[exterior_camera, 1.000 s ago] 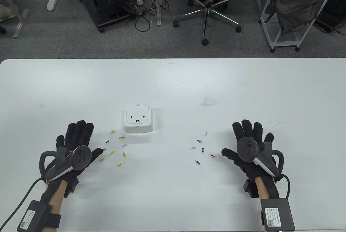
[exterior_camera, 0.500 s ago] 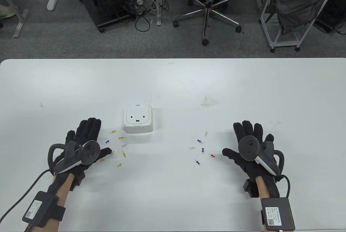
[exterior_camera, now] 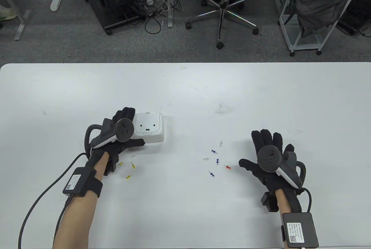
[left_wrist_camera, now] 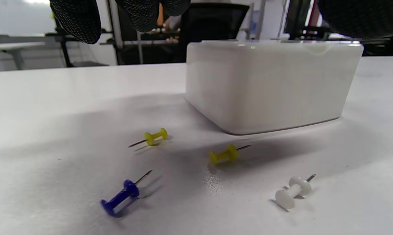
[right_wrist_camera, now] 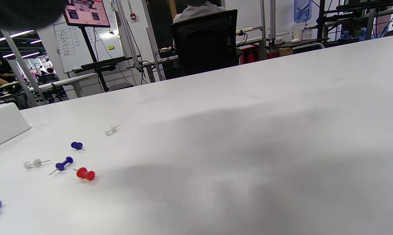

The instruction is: Press to open box and store push pins

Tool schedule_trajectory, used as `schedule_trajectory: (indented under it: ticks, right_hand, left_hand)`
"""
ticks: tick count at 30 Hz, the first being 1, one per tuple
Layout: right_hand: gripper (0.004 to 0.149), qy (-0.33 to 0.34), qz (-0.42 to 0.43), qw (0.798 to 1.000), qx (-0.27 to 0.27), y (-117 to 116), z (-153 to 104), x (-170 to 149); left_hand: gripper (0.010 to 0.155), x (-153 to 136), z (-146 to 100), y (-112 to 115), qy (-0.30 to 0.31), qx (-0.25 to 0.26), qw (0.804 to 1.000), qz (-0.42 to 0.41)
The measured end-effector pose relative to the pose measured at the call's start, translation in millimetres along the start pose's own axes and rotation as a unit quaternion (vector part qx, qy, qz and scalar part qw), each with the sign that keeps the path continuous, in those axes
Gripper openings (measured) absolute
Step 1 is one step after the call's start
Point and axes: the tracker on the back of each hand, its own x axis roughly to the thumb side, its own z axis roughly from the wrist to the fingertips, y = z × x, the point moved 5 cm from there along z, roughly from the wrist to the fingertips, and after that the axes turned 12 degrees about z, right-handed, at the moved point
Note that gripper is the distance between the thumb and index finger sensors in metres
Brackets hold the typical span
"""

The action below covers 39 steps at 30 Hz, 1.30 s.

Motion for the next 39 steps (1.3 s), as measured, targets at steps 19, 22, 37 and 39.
schedule_trajectory:
  ticks: [19,22,37,39]
  right_hand:
    - [0.095,-0.005,-0.001,1.000,0.008,-3,1,-2]
    - [0.095,-0.005,0.003,1.000,0.007,-2,1,-2]
    - [0.095,0.000,0.002,1.000,0.003,-3,2,0]
    - [0.095,0.002,0.001,1.000,0.003,-3,2,0]
  left_hand:
    - [0.125,9,31,7,0.009,0.004,1.000,-0.024]
    - [0.124,11,26,5,0.014,0.016,0.999,-0.032]
    - [0.124,78,-7,-11,0.101,0.060,0.992,-0.044]
    - [0.124,86,-12,-11,0.112,0.062,0.991,-0.044]
